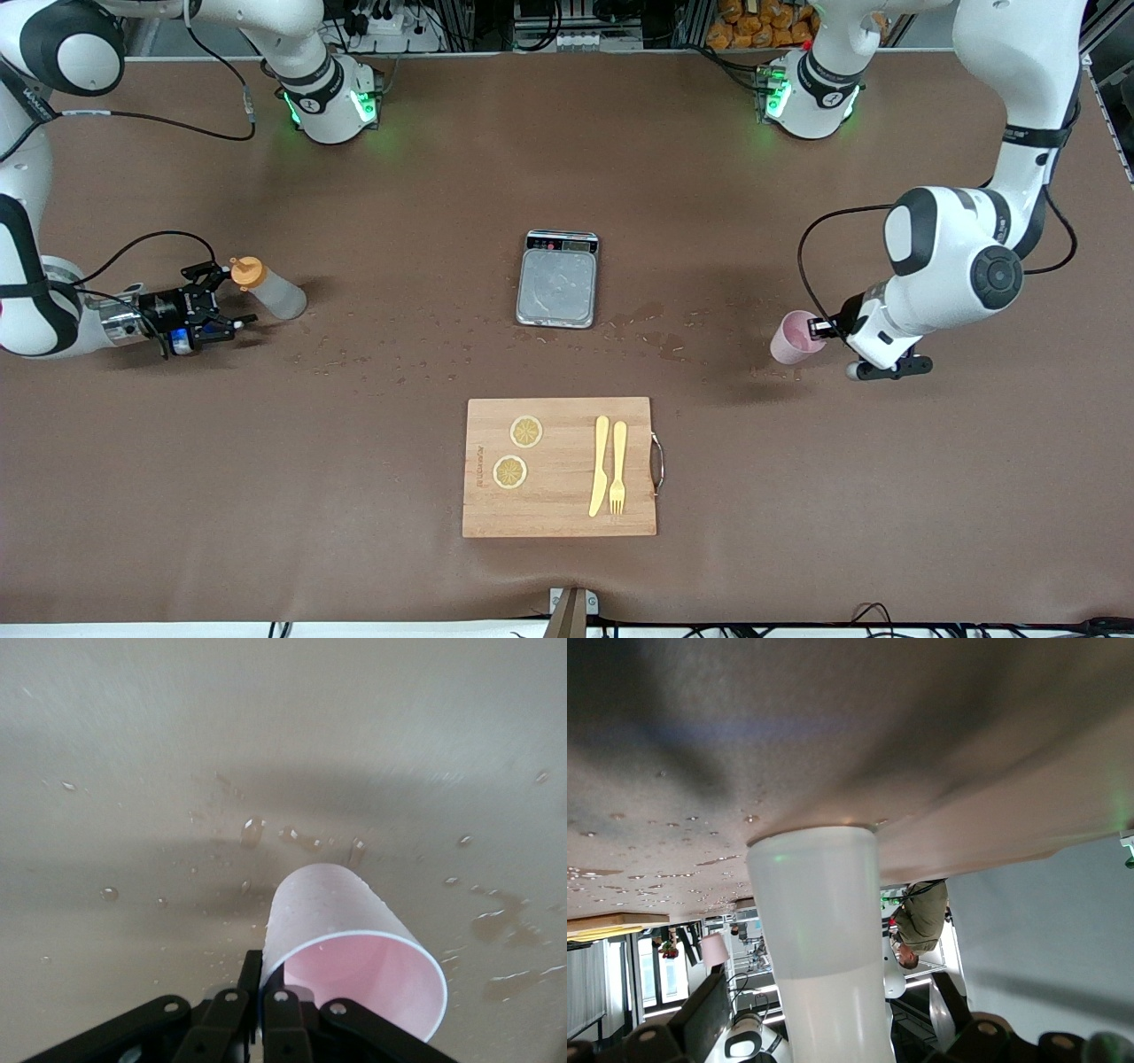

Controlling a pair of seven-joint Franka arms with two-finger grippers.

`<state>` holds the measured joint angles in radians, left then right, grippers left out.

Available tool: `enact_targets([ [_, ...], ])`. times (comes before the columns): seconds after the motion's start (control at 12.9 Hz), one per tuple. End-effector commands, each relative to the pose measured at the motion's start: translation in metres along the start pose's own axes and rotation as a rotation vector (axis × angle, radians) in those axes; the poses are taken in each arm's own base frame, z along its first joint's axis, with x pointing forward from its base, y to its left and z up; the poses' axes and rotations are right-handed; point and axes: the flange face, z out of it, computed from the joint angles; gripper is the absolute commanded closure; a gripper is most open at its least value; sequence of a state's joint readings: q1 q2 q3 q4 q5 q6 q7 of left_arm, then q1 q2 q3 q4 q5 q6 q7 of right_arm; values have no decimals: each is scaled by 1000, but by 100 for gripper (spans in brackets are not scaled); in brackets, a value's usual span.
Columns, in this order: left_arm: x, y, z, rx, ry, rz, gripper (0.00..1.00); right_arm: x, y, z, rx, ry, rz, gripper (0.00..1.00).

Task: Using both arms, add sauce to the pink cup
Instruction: 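Carry the pink cup with the left gripper onto the silver scale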

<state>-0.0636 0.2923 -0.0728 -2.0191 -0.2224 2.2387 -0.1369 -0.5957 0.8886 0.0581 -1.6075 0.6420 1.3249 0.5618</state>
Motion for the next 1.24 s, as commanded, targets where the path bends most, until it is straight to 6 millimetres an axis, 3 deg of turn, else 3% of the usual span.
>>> enact_targets([
  [0.0, 4, 19, -36, -52, 51, -91, 100, 1, -7, 12, -8, -16, -7, 0],
  [0.23, -19, 82, -39, -79, 40, -138, 100, 4, -6, 18, 3, -36, -8, 0],
  [0.39, -38, 135, -41, -96, 33, -134, 100, 9, -1, 22, 42, -59, -33, 0],
  [0.69, -84, 221, -30, -104, 5, -47, 100, 12, 2, 30, 41, -64, -34, 0],
  [0.85, -100, 254, -19, -107, -14, -14, 100, 12, 1, 32, 36, -65, -34, 0],
  [1.0, -130, 298, 5, -91, -48, 17, 100, 10, 0, 36, 28, -67, -33, 10],
  [1.08, -142, 313, 14, -64, -41, 36, 100, 9, -1, 36, 27, -67, -34, 16],
  [1.16, -145, 322, 22, -42, -29, 49, 100, 8, -1, 37, 25, -69, -35, 16],
])
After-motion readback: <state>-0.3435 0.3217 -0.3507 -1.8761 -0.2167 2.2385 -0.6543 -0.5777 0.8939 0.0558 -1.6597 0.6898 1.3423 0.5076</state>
